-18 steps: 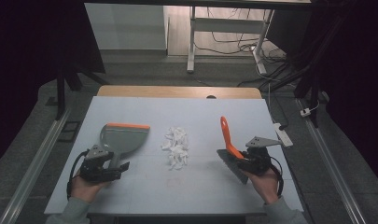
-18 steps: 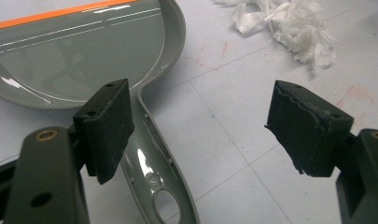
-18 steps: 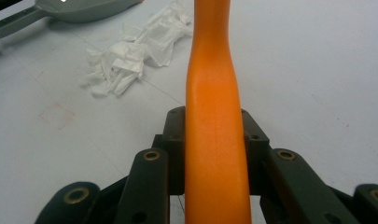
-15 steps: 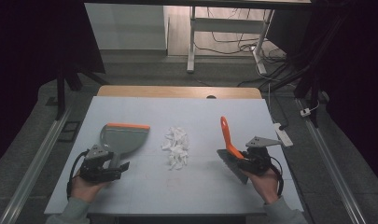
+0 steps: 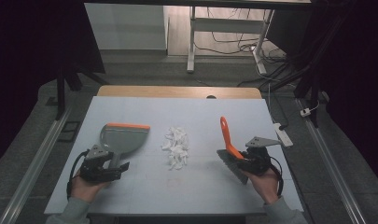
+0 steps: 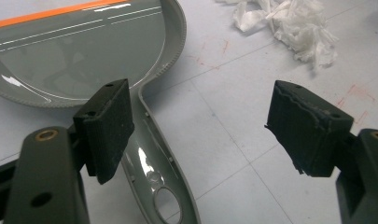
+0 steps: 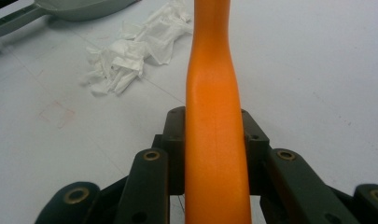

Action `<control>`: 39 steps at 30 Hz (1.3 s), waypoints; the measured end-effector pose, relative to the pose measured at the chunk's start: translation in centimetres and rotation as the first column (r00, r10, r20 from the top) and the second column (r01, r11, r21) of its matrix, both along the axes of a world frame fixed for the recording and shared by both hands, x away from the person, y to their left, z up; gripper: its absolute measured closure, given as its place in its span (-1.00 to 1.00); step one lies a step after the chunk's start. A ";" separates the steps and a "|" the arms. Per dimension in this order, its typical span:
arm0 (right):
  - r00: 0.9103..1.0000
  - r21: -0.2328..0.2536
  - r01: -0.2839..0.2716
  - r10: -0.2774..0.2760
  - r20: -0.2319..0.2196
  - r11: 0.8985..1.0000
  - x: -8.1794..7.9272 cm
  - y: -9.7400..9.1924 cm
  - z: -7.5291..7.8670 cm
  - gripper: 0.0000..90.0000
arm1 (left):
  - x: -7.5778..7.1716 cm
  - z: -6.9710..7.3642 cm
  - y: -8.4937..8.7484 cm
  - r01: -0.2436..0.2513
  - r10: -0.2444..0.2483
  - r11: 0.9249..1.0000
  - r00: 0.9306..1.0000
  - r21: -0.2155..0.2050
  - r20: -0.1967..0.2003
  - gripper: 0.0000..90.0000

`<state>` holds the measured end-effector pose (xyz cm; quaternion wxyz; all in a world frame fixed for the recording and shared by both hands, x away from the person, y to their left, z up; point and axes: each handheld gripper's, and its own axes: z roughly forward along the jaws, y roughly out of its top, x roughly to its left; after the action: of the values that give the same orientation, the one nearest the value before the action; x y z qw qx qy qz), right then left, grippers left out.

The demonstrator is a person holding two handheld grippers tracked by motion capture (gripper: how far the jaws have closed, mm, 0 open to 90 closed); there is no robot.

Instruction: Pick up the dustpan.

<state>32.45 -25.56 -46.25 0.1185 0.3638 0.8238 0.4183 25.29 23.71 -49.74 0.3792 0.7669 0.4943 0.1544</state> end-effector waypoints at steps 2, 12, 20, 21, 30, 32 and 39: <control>1.000 0.000 0.000 0.000 -0.002 1.000 0.0 0.0 0.0 0.56 | 0.0 0.0 0.0 -0.002 0.002 1.000 1.000 0.001 -0.004 -0.48; 0.997 -0.016 0.016 -0.017 -0.069 1.000 0.0 -0.1 0.7 0.56 | 0.0 0.1 -0.1 -0.003 0.003 1.000 1.000 0.003 -0.013 -0.48; 0.993 -0.039 -0.002 -0.003 -0.120 0.999 0.0 0.1 0.8 0.56 | -0.2 0.4 -0.1 -0.007 0.007 1.000 0.999 0.004 -0.031 -0.48; 0.992 -0.037 -0.003 -0.002 -0.123 0.999 0.0 0.1 0.9 0.56 | -0.2 0.5 -0.1 -0.007 0.008 1.000 0.999 0.003 -0.035 -0.48; 0.993 -0.020 -0.015 0.013 -0.121 1.000 -0.2 0.2 1.3 0.56 | -0.2 1.5 0.3 -0.037 0.038 0.999 0.995 0.011 -0.094 -0.48; 0.993 -0.017 -0.014 0.012 -0.119 1.000 -0.2 0.1 1.3 0.56 | 0.0 2.0 0.5 -0.036 0.037 0.999 0.993 0.011 -0.114 -0.48; 0.995 -0.009 -0.012 0.011 -0.102 1.000 -0.1 0.0 1.5 0.56 | 0.5 3.5 0.6 -0.070 0.074 0.997 0.988 0.041 -0.134 -0.49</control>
<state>32.32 -25.54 -44.72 0.0758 0.3794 0.8327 0.3962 25.83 24.27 -46.26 0.3250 0.7640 0.5434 0.1244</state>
